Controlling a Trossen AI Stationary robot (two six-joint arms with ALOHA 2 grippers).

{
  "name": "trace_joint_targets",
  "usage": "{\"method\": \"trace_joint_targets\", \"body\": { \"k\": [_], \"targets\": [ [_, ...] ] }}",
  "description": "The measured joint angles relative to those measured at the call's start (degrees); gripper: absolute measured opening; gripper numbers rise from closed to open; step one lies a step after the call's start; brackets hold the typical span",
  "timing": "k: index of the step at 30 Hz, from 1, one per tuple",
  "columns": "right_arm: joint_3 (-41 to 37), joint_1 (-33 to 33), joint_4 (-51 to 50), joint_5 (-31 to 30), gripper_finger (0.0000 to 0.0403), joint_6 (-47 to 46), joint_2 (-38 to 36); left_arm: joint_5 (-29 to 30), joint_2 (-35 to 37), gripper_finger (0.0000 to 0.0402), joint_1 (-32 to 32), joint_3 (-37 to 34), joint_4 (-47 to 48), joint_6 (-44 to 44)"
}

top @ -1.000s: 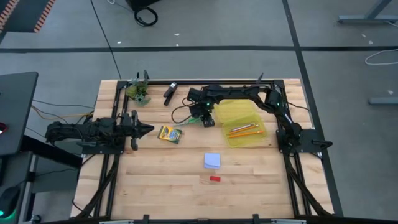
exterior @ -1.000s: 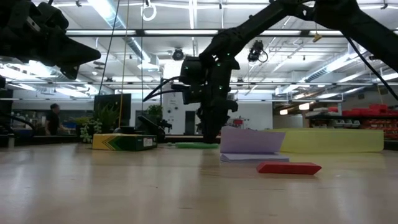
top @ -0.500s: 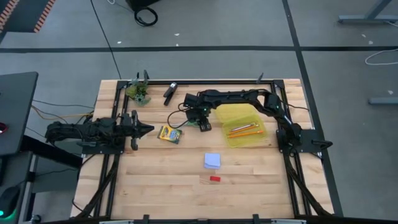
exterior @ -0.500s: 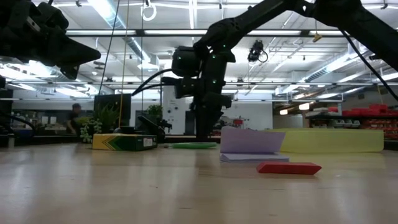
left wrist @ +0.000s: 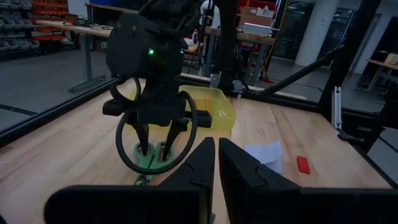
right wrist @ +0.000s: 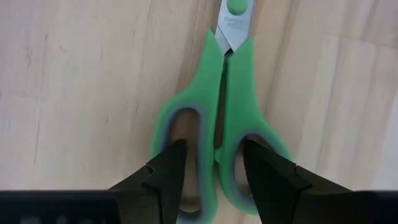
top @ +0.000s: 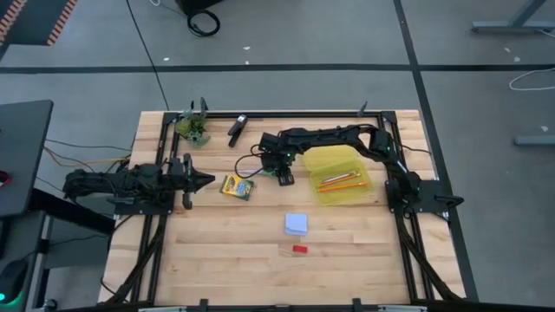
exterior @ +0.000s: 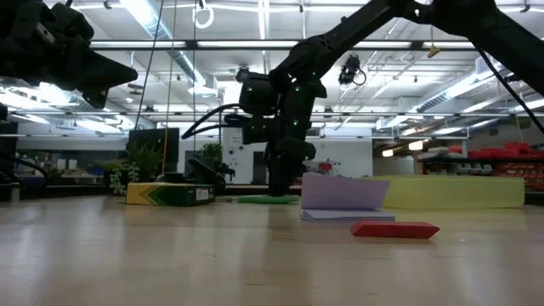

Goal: Pack school essentials
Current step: Put the green scissors into the yellow supply box

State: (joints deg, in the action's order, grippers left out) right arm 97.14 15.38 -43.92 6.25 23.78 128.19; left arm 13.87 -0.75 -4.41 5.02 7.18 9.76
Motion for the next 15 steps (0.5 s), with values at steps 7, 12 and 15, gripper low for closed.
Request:
{"method": "trace_joint_targets", "body": {
  "k": [7,12,15],
  "targets": [
    [-0.35,-0.15,-0.5,0.98,0.0107,0.01,-0.01,0.01,0.0,0.0038,-0.02,0.0,0.0,0.01],
    [-0.39,-0.15,-0.67,1.08,0.0091,0.68,0.05,0.0,0.0,0.0034,0.0,0.0,0.0,0.02],
    [-0.39,-0.15,-0.79,1.07,0.0092,0.82,0.08,0.01,0.0,0.003,-0.01,0.0,0.0,0.01]
  ]
}}
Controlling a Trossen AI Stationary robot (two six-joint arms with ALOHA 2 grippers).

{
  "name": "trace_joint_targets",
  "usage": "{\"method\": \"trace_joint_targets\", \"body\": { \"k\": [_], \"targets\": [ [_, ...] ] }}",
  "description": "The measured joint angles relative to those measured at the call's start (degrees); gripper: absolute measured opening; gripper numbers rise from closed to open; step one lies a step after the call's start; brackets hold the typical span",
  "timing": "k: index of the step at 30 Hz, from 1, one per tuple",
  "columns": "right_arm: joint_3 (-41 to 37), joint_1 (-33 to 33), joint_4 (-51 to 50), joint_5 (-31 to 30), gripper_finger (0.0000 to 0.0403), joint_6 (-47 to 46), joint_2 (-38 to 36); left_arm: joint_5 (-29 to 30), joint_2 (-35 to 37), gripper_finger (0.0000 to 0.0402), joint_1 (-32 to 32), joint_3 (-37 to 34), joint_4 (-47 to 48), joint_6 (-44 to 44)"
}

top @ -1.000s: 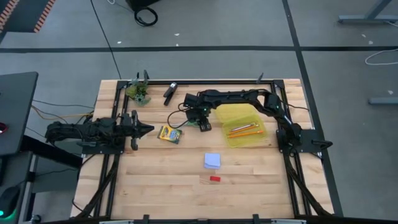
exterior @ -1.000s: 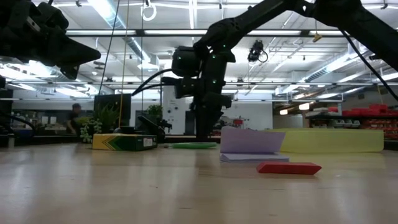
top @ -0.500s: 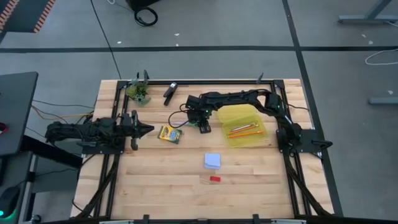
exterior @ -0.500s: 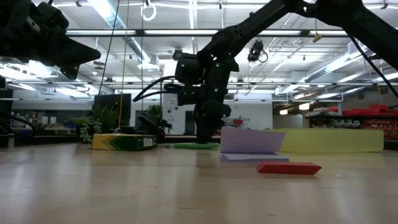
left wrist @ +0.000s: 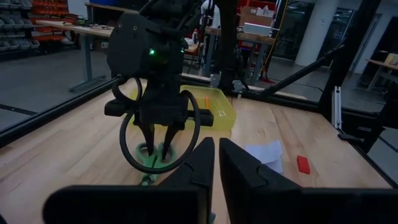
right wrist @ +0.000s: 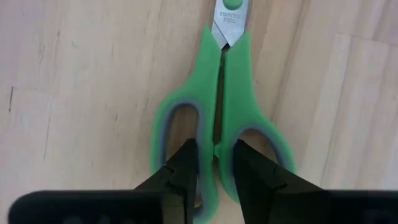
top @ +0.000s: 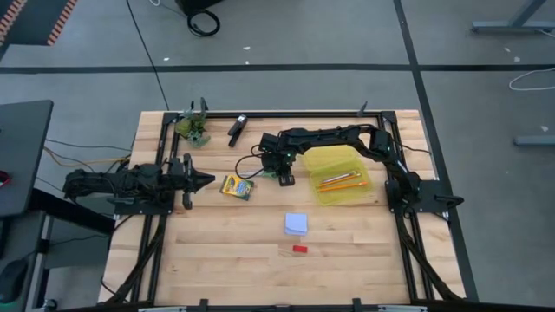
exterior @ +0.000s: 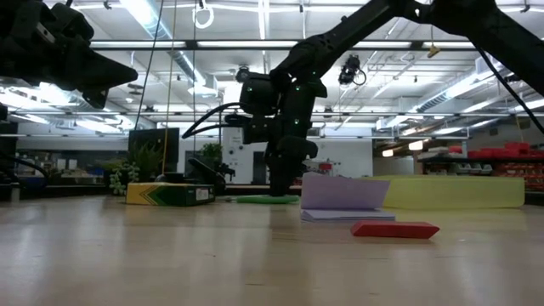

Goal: Pack school essentials
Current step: Put the green scissors into the yellow supply box

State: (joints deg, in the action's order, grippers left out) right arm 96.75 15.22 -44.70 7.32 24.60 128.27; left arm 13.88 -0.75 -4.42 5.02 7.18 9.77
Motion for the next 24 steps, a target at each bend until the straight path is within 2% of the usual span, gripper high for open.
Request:
{"method": "trace_joint_targets", "body": {
  "k": [8,19,24],
  "targets": [
    [-0.39,-0.45,-3.12,-3.45,0.0094,0.21,-3.27,0.0,0.0,0.0033,0.0,0.0,0.02,0.01],
    [-0.2,-2.6,-7.33,-9.03,0.0094,-1.53,-13.2,-0.01,0.01,0.0026,0.0,0.0,0.02,0.01],
    [-0.92,-3.74,-9.24,-9.31,0.0094,-3.09,-17.34,0.01,0.02,0.0029,-0.01,0.0,0.02,0.01]
  ]
}}
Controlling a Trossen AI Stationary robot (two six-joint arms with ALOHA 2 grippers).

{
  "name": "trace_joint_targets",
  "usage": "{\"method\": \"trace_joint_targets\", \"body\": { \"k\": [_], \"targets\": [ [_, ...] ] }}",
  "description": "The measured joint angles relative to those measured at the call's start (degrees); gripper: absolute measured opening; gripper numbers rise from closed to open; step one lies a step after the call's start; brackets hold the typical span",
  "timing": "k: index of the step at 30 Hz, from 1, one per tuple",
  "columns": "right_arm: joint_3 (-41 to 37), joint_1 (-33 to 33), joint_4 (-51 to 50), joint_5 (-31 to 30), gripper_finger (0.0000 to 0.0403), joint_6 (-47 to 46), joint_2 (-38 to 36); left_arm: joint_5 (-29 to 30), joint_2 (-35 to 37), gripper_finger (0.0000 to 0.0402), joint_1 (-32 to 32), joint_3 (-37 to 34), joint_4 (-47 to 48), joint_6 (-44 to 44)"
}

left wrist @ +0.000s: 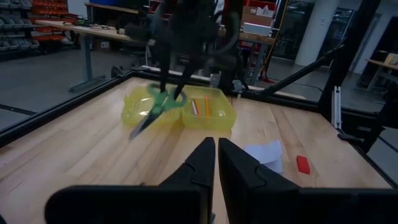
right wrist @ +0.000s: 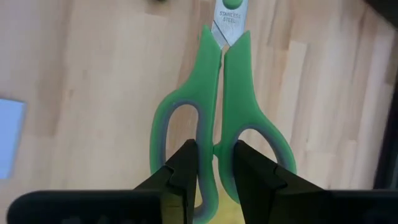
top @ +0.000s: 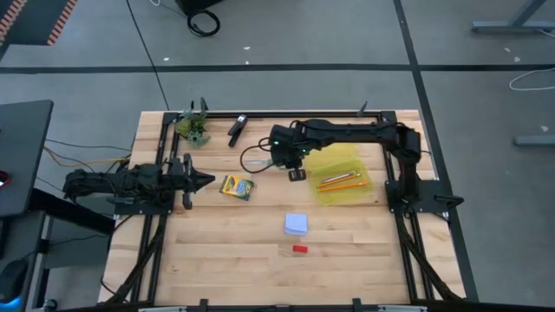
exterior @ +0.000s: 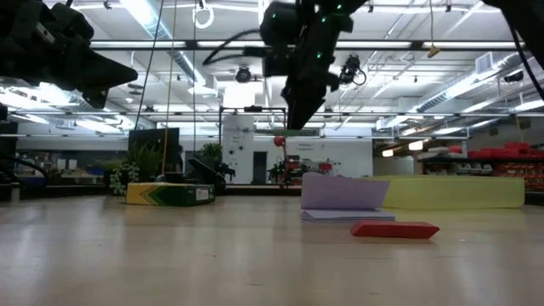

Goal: Pack school essentials
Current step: Put the green scissors into the yellow supply box

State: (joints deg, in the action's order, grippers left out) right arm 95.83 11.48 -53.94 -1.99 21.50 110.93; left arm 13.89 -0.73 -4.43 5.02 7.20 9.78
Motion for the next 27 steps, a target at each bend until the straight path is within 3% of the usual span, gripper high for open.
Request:
{"method": "trace_joint_targets", "body": {
  "k": [10,20,27],
  "targets": [
    [-14.94,-3.27,1.62,0.52,0.0094,-1.81,-13.89,0.0,-0.02,0.0032,0.0,0.0,0.0,0.0],
    [-34.41,-4.19,1.17,0.49,0.0095,0.93,-30.62,0.0,-0.01,0.0029,0.02,0.0,-0.02,0.0],
    [-43.42,-4.19,0.12,0.49,0.0095,3.44,-39.53,0.0,-0.01,0.0036,0.01,0.0,-0.02,0.01]
  ]
}}
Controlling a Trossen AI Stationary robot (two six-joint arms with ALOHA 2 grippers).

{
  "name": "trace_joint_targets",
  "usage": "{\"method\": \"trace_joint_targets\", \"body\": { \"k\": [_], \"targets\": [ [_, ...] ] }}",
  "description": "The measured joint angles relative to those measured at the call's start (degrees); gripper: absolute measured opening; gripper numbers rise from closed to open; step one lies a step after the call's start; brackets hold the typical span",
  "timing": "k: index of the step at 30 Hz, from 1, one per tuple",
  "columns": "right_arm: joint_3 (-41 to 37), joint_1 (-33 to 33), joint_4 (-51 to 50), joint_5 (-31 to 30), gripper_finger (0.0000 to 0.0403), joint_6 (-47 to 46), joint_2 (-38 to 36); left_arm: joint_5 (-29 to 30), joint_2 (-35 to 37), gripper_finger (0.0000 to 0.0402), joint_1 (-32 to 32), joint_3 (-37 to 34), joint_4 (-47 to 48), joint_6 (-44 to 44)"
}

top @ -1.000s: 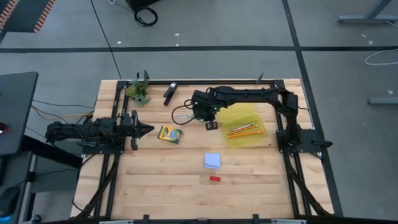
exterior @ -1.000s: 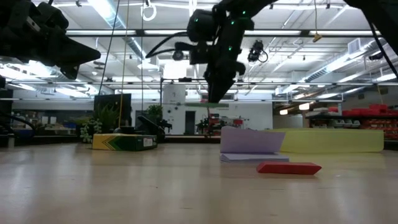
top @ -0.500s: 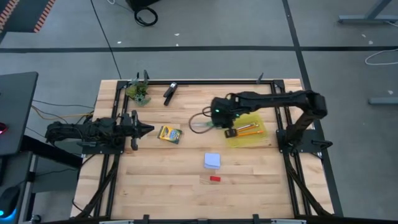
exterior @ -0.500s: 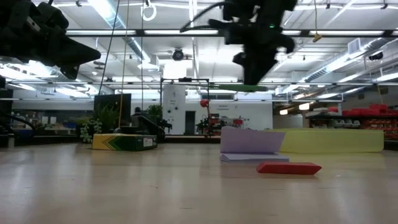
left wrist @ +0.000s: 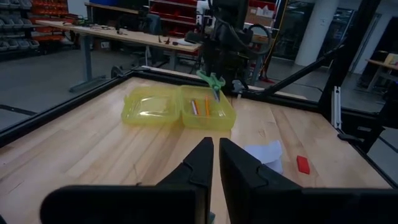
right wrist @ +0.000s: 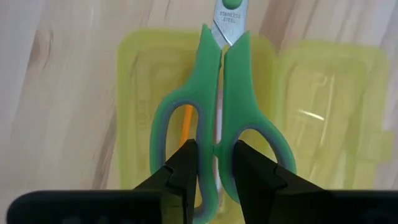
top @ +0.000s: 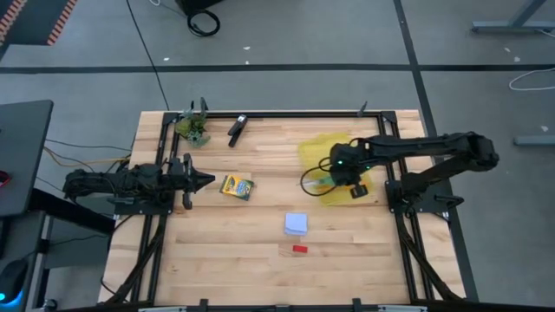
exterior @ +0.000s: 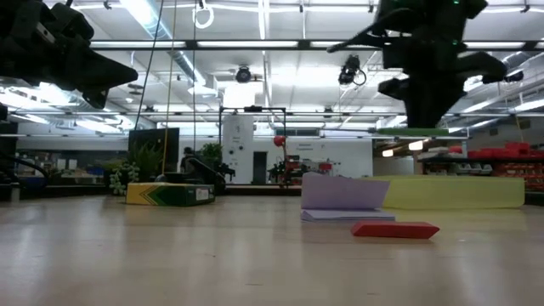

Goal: Pack school essentials
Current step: Put the green scissors into the yellow supply box

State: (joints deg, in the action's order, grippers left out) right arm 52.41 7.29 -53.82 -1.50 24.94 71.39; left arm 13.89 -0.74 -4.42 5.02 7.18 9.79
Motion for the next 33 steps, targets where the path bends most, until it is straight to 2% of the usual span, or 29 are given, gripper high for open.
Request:
{"method": "trace_joint_targets", "body": {
  "k": [5,14,19,28,33],
  "targets": [
    [-3.02,0.0,-2.17,-0.72,0.0095,-1.26,-2.83,-0.02,0.0,0.003,0.01,0.0,0.0,0.01],
    [-2.71,0.07,-13.32,-3.08,0.0093,-6.26,-3.04,0.0,0.0,0.0028,0.01,0.0,0.0,-0.01],
    [-2.71,0.07,-15.77,-3.2,0.0094,-6.47,-3.04,-0.01,0.0,0.0034,0.0,0.0,0.0,0.01],
    [-7.57,0.09,-15.26,-3.23,0.0094,-3.43,-2.99,-0.02,0.01,0.0029,0.01,0.0,0.0,-0.01],
    [-10.15,0.07,-11.19,-5.22,0.0094,-1.24,-2.99,0.0,-0.01,0.0031,-0.01,0.0,0.0,-0.01]
  ]
}}
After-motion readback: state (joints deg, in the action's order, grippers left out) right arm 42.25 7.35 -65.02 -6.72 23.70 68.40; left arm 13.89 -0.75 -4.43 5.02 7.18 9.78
